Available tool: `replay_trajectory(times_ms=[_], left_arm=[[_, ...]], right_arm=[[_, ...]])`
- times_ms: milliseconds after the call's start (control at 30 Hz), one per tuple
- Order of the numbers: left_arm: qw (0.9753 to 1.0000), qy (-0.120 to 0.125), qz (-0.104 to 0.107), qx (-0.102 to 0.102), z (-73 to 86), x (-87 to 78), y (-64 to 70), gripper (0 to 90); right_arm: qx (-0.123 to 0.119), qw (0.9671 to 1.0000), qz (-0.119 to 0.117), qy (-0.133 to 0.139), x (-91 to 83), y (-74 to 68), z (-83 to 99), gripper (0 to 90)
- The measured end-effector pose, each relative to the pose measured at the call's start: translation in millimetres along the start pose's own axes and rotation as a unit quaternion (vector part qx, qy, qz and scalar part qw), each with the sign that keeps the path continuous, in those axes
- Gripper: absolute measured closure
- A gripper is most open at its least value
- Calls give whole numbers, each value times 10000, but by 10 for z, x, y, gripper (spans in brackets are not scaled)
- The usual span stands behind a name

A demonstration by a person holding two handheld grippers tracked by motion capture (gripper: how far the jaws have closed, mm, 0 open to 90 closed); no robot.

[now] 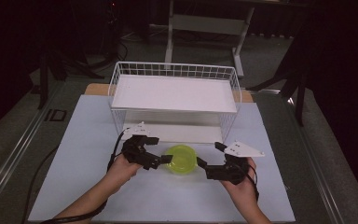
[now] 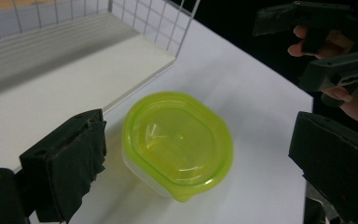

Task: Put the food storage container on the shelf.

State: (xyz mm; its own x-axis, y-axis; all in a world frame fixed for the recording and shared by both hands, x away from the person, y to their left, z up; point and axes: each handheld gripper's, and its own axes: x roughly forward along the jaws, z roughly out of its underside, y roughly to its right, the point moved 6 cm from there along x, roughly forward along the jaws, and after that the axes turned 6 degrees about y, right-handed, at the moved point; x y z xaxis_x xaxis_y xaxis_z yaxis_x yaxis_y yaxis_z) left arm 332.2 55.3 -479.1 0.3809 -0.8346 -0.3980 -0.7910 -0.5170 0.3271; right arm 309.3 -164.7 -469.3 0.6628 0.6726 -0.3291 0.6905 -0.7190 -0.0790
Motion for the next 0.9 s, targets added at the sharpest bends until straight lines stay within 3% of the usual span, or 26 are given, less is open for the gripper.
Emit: replay_trajectory(times_ms=[100,167,233,467,567,767,900], left_arm=[[9999,-50,-15,-123,28,88,-28,50],[9995,-144,-231,-149,68,145,-63,72],[9993,-191,-244,-215,116,186,-102,141],[9965,-485,-468,-503,308,311,-230,164],[9950,-592,-591,-551,379,350,-277,220],[9937,-612,-453,-816,467,388,-296,346],[9940,-577,-350,-856,452,379,-278,486]], right_arm=[[167,9996,2,-247,132,29,80,134],[253,9988,-8,-430,212,37,144,189],[283,9980,70,-560,291,60,215,193],[486,9950,116,-860,423,105,384,272],[592,9943,92,-880,447,117,440,287],[803,9918,17,-999,483,131,511,381],[834,9909,-13,-1060,495,113,534,403]])
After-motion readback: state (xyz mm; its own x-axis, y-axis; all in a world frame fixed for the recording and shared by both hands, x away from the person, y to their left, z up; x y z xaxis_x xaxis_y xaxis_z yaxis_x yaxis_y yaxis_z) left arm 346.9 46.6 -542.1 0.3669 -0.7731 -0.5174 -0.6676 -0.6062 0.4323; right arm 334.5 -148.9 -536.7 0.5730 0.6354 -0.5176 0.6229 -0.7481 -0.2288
